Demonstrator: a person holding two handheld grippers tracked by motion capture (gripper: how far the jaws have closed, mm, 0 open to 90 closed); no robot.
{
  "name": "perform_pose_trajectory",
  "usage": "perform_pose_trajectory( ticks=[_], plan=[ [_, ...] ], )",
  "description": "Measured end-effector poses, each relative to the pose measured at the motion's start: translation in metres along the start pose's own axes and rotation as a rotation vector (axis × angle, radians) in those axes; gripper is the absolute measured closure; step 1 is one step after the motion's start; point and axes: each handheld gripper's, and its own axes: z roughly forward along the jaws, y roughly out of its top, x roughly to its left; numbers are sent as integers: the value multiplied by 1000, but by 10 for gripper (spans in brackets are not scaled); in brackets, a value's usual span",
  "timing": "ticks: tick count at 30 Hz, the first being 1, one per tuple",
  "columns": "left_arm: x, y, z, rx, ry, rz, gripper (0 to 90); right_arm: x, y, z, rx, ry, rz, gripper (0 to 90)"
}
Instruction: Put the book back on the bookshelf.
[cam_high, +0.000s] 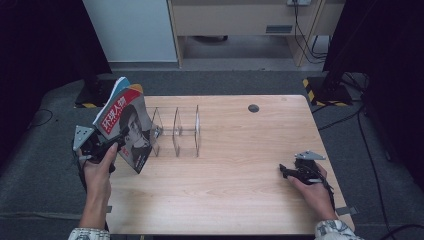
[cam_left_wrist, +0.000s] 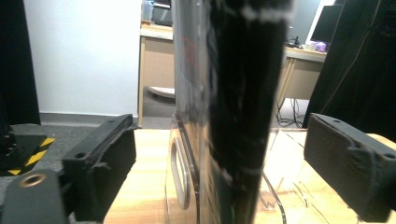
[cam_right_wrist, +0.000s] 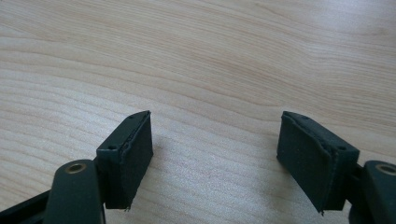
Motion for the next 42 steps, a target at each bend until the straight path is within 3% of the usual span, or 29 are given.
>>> perform_pose_trajectory(
  ticks=[32,42],
  plan=[
    [-3,-11,-16,19,-14,0,33,2,0,1,10,2,1,202],
    [-4,-21,-27,69,-3,17,39,2,0,1,10,3,0,199]
  ],
)
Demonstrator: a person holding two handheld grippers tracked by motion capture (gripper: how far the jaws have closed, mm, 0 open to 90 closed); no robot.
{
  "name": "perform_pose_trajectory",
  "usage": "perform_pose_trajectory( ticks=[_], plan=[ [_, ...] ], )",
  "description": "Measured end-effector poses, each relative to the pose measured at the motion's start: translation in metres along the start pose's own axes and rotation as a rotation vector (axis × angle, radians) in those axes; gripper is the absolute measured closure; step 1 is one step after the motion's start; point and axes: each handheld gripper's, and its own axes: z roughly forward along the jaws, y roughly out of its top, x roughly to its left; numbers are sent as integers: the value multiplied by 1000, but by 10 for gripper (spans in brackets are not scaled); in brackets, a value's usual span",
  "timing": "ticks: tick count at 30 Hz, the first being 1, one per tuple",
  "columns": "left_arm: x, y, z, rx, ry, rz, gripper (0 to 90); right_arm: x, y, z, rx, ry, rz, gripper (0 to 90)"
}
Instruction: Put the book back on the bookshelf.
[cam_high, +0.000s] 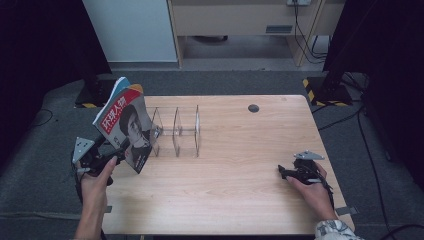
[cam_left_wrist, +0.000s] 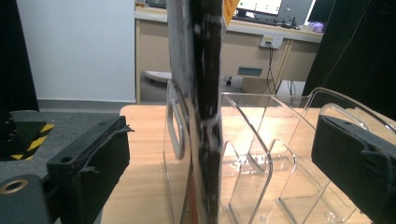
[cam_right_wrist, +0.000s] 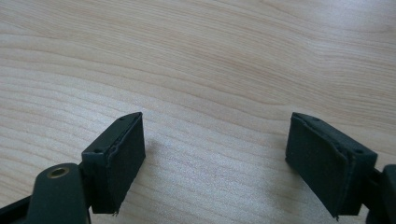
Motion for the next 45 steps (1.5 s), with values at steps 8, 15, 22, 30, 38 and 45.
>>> perform_pose_trajectory(
  ticks=[8,15,22,30,38,45],
  plan=[
    [-2,-12,-6,38,2,10,41,0,0,0,0,0,0,197],
    [-9,-21,-15,62,1,41,45,0,0,0,2,3,-2,197],
    [-13,-26,-21,92,-12,55,48,1,-1,-1,1,3,-5,198],
    [-19,-34,-26,127,-15,77,50,2,-1,-1,1,1,-4,197],
    [-27,-41,-33,164,-52,86,71,2,-1,-1,2,3,-2,197],
    [-34,-47,-35,195,-83,104,65,3,-2,-2,2,2,-7,195]
  ],
)
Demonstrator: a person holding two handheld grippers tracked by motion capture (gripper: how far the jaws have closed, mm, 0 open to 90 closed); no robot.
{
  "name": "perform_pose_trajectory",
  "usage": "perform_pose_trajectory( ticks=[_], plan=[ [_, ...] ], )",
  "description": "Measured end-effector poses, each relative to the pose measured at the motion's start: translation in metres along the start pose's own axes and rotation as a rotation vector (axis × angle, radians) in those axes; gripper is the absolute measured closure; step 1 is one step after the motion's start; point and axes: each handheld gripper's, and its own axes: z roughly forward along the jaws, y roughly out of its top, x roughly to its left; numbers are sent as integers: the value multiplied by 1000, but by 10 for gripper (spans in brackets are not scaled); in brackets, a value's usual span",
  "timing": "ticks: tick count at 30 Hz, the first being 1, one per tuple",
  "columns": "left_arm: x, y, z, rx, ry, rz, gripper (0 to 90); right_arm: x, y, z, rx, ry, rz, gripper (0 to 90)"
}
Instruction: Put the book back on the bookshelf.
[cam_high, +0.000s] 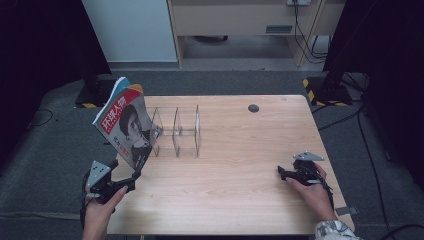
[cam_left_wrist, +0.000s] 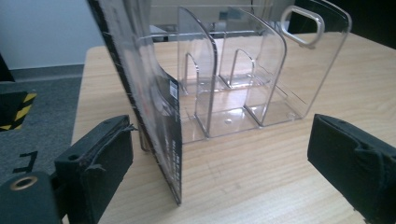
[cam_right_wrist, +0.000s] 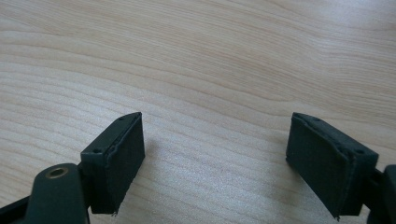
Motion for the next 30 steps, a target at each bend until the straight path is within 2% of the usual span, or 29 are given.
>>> perform_pose_trajectory(
  ticks=[16,22,30],
  plan=[
    [-16,-2,7,48,-76,47,65,0,0,0,3,4,2,188],
    [-27,0,16,80,-117,85,68,1,1,0,3,4,3,187],
    [-36,6,30,108,-150,121,68,0,1,1,2,3,-2,182]
  ],
)
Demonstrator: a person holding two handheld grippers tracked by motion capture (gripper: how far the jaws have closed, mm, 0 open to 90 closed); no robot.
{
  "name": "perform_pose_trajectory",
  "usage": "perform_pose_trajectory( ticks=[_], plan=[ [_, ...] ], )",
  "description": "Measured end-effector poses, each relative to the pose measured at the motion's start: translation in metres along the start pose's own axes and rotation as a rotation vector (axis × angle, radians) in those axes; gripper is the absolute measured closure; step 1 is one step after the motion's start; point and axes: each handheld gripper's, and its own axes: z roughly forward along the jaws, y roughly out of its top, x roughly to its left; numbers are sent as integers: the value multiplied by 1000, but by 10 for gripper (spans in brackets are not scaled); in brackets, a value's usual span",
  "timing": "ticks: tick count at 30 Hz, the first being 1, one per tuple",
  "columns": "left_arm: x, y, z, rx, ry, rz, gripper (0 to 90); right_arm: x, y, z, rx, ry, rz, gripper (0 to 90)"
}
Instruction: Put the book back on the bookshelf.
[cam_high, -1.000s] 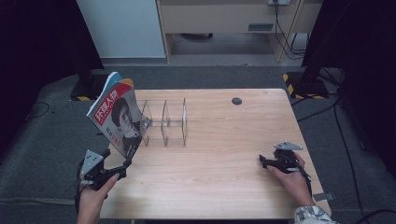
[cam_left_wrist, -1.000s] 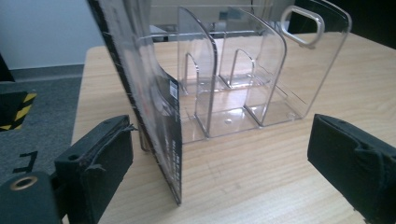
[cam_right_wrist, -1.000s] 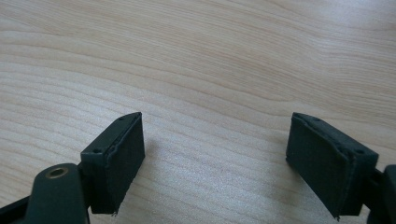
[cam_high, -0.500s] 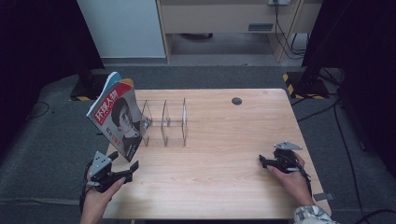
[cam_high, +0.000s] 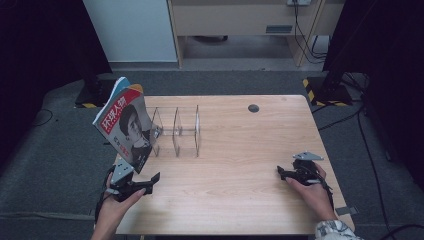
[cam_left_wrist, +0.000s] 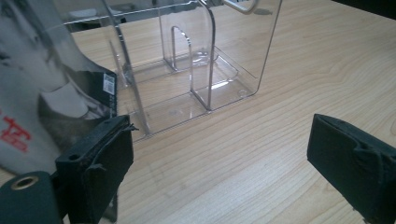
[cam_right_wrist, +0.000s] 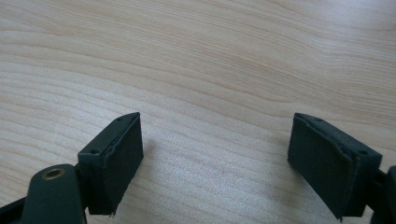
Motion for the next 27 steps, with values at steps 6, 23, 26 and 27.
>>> perform_pose_trajectory(
  ticks=[6,23,26,27],
  plan=[
    [-7,7,15,24,-31,37,66,0,0,0,1,4,-2,178],
    [-32,32,60,58,-103,93,64,1,0,1,4,3,0,168],
    [-38,34,67,69,-117,105,62,1,0,0,3,3,-2,168],
    [-40,35,70,72,-122,106,62,1,0,0,3,3,-2,168]
  ],
)
